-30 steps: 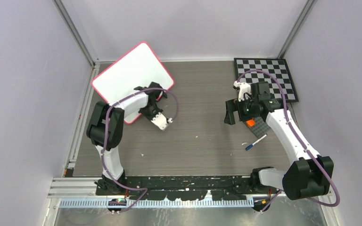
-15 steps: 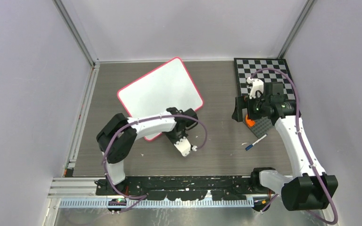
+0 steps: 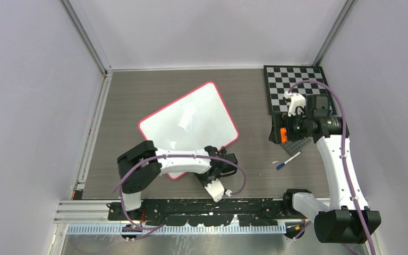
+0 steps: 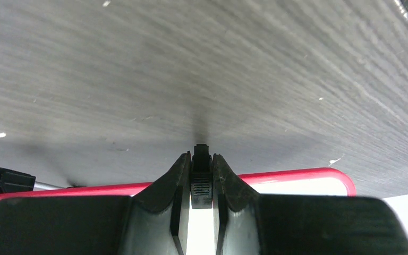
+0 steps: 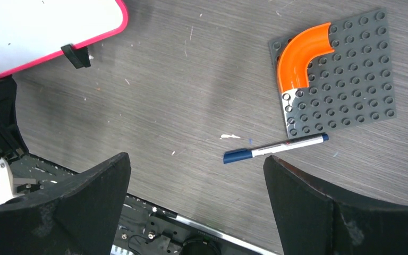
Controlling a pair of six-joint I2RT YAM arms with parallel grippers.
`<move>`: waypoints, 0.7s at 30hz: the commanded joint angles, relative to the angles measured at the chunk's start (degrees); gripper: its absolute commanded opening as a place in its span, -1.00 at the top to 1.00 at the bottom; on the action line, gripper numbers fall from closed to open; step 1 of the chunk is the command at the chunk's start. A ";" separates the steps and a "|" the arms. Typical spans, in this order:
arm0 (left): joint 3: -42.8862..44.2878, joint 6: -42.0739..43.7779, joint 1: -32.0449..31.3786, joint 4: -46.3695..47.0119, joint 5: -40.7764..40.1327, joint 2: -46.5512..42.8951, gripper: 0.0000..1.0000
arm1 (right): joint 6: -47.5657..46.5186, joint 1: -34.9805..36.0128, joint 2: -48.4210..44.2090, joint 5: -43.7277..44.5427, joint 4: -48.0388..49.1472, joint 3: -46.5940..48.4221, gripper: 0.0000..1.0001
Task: Write a sentence on the whiteboard
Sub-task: Move the whiteboard stand to the center of the board.
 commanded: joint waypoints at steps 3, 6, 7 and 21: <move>-2.80 -1.74 -1.69 1.47 -1.70 1.18 0.90 | -6.57 -0.22 -2.01 1.07 -6.92 1.84 -0.99; -2.51 -2.79 -2.47 3.31 -1.49 2.02 0.90 | -9.25 -0.22 -2.09 1.44 -9.24 1.16 -0.99; -2.08 -3.16 -2.53 3.53 -1.11 2.43 0.89 | -10.31 -0.22 -2.05 1.40 -10.01 0.97 -0.99; 4.64 -9.14 -2.89 -0.91 4.97 1.56 -0.57 | -36.82 -0.22 -1.05 4.53 -18.12 -1.00 -0.91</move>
